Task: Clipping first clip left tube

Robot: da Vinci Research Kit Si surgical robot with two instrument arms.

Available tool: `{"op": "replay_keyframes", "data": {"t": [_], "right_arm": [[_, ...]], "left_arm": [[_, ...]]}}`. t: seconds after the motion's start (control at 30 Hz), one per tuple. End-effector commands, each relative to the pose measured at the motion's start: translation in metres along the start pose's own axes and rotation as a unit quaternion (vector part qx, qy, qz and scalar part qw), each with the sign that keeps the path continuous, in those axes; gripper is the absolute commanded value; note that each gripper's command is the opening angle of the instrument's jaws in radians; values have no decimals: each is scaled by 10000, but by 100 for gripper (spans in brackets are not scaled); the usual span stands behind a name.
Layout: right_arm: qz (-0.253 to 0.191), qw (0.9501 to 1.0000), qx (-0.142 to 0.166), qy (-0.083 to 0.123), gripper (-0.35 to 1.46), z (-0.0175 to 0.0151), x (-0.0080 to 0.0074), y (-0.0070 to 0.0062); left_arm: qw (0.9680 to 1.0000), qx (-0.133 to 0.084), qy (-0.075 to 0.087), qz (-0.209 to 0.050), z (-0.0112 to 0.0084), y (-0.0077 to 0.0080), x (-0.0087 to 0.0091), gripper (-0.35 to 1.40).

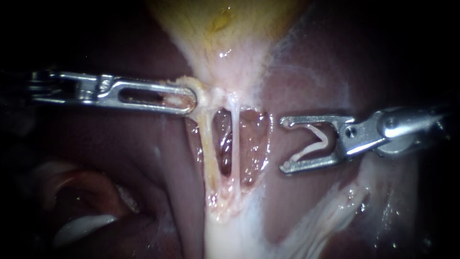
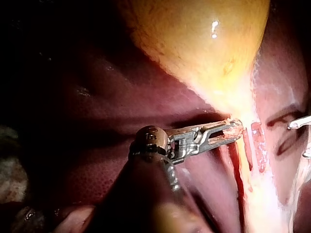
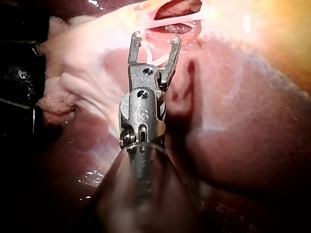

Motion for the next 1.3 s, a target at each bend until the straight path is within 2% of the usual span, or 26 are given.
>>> {"op": "replay_keyframes", "data": {"t": [0.03,0.33,0.77,1.3], "right_arm": [[-1,10000,0,-2,50,0,0,0],[-31,10000,46,15,50,11,4,-1],[479,9988,88,41,50,62,0,-8],[714,9972,205,48,50,132,-35,-12]], "left_arm": [[10000,-6,-8,1,0,0,1,-35],[10000,-7,-9,7,-1,1,3,-35],[10000,-4,-6,9,-3,1,3,-35],[10000,-8,-9,8,-2,0,4,-35]]}}
